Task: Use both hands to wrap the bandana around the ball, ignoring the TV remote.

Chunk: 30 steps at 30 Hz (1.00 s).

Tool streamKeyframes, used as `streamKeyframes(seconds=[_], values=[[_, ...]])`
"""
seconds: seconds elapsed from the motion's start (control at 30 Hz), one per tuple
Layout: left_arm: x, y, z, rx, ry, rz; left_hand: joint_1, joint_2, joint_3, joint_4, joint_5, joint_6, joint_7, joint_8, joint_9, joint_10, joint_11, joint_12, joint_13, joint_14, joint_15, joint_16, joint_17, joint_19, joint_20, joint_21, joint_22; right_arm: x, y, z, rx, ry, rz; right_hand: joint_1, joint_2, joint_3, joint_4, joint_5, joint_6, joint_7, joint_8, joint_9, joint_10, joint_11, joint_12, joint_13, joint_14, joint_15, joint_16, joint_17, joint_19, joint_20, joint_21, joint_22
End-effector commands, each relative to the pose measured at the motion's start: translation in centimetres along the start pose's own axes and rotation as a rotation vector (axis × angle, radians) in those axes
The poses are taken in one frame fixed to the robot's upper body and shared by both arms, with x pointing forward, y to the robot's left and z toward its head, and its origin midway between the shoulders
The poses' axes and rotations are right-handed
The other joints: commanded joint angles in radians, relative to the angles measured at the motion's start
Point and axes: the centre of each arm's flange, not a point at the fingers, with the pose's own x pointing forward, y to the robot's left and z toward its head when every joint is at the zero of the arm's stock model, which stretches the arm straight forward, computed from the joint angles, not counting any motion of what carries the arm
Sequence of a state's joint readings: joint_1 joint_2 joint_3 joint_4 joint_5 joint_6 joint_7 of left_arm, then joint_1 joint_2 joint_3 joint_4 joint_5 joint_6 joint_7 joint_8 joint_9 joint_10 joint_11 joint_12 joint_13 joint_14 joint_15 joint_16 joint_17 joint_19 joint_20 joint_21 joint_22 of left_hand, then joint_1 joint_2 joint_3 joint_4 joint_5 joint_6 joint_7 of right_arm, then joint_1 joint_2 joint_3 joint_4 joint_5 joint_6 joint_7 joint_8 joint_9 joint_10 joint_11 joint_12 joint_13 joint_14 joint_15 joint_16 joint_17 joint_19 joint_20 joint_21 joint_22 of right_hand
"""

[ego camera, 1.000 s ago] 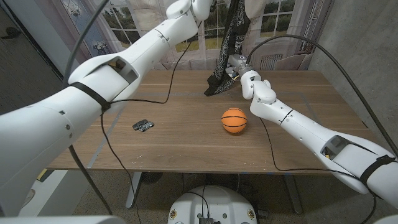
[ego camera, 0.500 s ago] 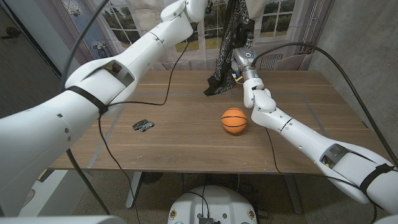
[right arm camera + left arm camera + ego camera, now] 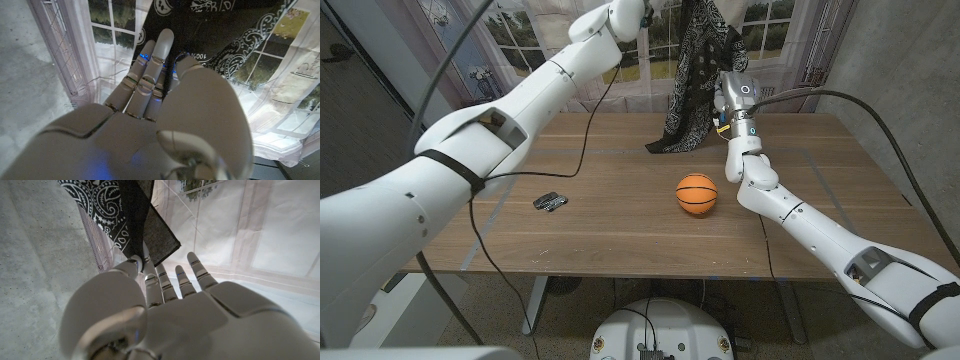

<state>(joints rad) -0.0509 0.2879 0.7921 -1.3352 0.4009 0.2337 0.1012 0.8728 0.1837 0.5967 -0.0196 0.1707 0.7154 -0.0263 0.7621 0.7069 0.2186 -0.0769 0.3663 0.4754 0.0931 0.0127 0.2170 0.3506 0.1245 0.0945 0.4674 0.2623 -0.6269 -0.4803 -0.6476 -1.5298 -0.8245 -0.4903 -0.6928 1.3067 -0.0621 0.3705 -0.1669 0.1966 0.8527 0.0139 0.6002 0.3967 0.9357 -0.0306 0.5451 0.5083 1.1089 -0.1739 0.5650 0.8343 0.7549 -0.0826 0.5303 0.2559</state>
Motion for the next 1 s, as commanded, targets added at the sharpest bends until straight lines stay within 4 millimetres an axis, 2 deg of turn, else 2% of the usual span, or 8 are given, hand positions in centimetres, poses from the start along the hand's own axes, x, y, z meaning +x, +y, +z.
streamKeyframes(seconds=[0.03, 0.2, 0.43, 0.73, 1.0], values=[[-2.3, 0.5, -0.4, -0.021, -0.019, 0.035, 0.002, 0.011, 0.002, -0.009, 0.004, 0.000, -0.005, 0.006, 0.002, -0.002, -0.004, 0.005, 0.004, 0.002, 0.001, 0.008, 0.003, -0.002, -0.002, 0.010, 0.003, -2.4, -2.3, -6.1, -0.086, 0.106, -0.095, 0.120, 0.120, -0.004, 0.004, 0.009, 0.069, -0.085, 0.004, 0.000, 0.022, -0.042, 0.008, 0.012, -0.039, -0.058, -0.012, 0.009, -0.016, -0.091, 0.010, 0.002], [-2.9, 0.1, -0.5, -0.032, -0.025, 0.035, 0.003, 0.011, 0.002, -0.011, 0.004, -0.001, -0.005, 0.007, 0.000, 0.000, -0.002, 0.006, 0.005, 0.002, 0.000, 0.008, 0.003, -0.001, -0.003, 0.013, 0.003, -3.0, -3.2, -7.8, -0.111, 0.137, -0.111, 0.118, 0.123, -0.003, 0.006, 0.012, 0.065, -0.090, 0.004, -0.004, 0.014, -0.045, 0.010, 0.024, -0.051, -0.059, -0.024, 0.015, -0.036, -0.096, 0.012, 0.002], [-4.0, 0.2, 0.0, -0.047, -0.053, 0.049, 0.003, 0.010, 0.003, -0.013, 0.004, 0.001, -0.003, 0.010, -0.003, -0.002, -0.003, 0.006, 0.006, 0.003, 0.000, 0.008, 0.004, -0.005, -0.002, 0.015, 0.003, -3.8, -4.9, -9.1, -0.132, 0.154, -0.172, 0.117, 0.125, -0.003, 0.007, 0.015, 0.062, -0.095, 0.006, -0.007, 0.017, -0.048, 0.014, 0.032, -0.055, -0.059, -0.032, 0.023, -0.054, -0.098, 0.016, 0.001], [-6.5, 1.4, 1.9, -0.049, -0.119, 0.092, 0.002, 0.010, 0.004, -0.014, 0.003, 0.004, -0.002, 0.014, -0.005, 0.001, -0.007, 0.009, 0.007, 0.004, -0.002, 0.009, 0.004, -0.005, -0.003, 0.019, 0.002, -5.0, -7.8, -9.9, -0.141, 0.143, -0.278, 0.115, 0.123, -0.004, 0.006, 0.018, 0.065, -0.096, 0.010, -0.010, 0.019, -0.050, 0.013, 0.033, -0.055, -0.059, -0.040, 0.031, -0.057, -0.098, 0.026, 0.000], [-8.8, 1.4, 2.7, -0.082, -0.149, 0.075, 0.001, 0.008, 0.005, -0.016, 0.003, 0.005, -0.003, 0.017, -0.006, 0.004, -0.013, 0.010, 0.007, 0.009, -0.005, 0.009, 0.004, -0.005, -0.003, 0.023, 0.002, -6.1, -10.0, -9.8, -0.146, 0.128, -0.321, 0.112, 0.117, -0.006, 0.005, 0.021, 0.067, -0.095, 0.013, -0.013, 0.026, -0.049, 0.012, 0.031, -0.049, -0.058, -0.045, 0.038, -0.057, -0.097, 0.035, -0.003]])
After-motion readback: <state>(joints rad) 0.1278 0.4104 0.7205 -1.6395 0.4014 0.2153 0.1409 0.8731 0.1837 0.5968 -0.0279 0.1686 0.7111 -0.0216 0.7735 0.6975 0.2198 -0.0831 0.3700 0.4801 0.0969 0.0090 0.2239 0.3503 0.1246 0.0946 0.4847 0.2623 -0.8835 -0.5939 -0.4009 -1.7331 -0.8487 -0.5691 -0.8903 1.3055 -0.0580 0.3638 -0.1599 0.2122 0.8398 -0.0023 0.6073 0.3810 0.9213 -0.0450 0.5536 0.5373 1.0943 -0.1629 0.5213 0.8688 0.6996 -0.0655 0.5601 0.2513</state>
